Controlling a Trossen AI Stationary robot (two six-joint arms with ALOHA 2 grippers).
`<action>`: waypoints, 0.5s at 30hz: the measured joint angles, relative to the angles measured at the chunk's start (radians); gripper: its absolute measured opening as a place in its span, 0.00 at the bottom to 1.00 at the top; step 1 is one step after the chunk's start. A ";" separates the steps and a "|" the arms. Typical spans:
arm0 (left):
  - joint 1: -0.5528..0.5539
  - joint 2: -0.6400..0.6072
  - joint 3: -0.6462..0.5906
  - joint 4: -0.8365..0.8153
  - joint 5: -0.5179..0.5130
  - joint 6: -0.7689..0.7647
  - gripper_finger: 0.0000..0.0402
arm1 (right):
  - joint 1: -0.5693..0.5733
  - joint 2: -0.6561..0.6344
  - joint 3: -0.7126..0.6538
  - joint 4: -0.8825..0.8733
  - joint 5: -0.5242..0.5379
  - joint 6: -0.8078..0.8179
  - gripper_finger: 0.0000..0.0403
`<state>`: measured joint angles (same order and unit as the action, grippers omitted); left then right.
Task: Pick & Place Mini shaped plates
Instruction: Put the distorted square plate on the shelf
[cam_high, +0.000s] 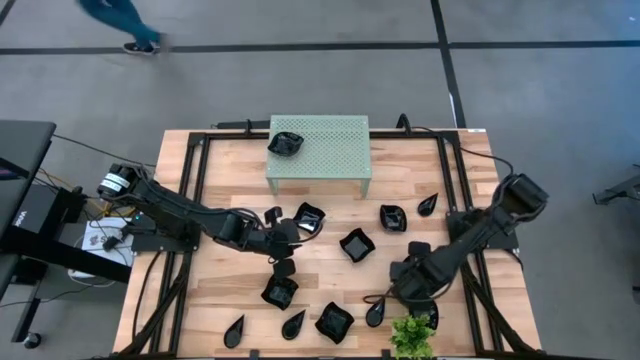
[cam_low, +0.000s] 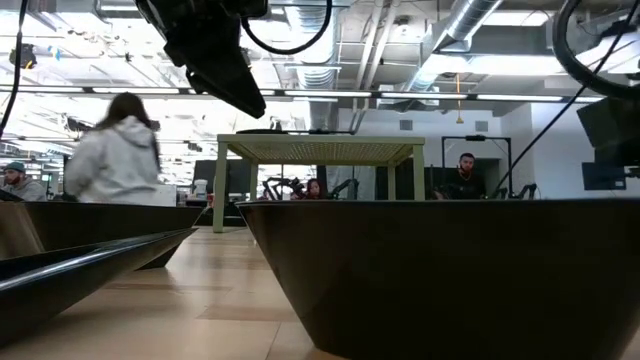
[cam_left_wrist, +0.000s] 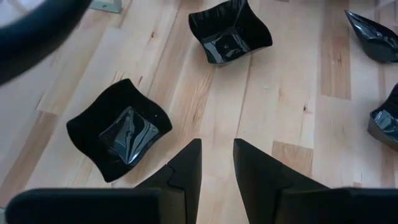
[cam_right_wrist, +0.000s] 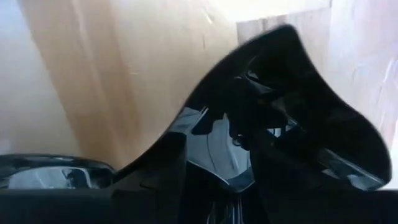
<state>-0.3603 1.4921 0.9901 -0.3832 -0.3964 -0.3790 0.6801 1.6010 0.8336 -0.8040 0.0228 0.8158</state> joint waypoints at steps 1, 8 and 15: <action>0.000 0.000 0.000 0.000 0.000 0.000 0.23 | -0.003 0.010 0.003 -0.001 -0.002 -0.002 0.42; 0.000 0.000 0.000 0.013 0.000 0.000 0.23 | -0.035 0.015 0.012 -0.007 -0.057 -0.014 0.21; 0.000 0.000 0.000 0.042 0.000 0.006 0.23 | -0.055 -0.043 0.055 0.000 -0.028 -0.080 0.03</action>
<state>-0.3599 1.4921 0.9901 -0.3409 -0.3965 -0.3735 0.6249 1.5581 0.8888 -0.8039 -0.0054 0.7361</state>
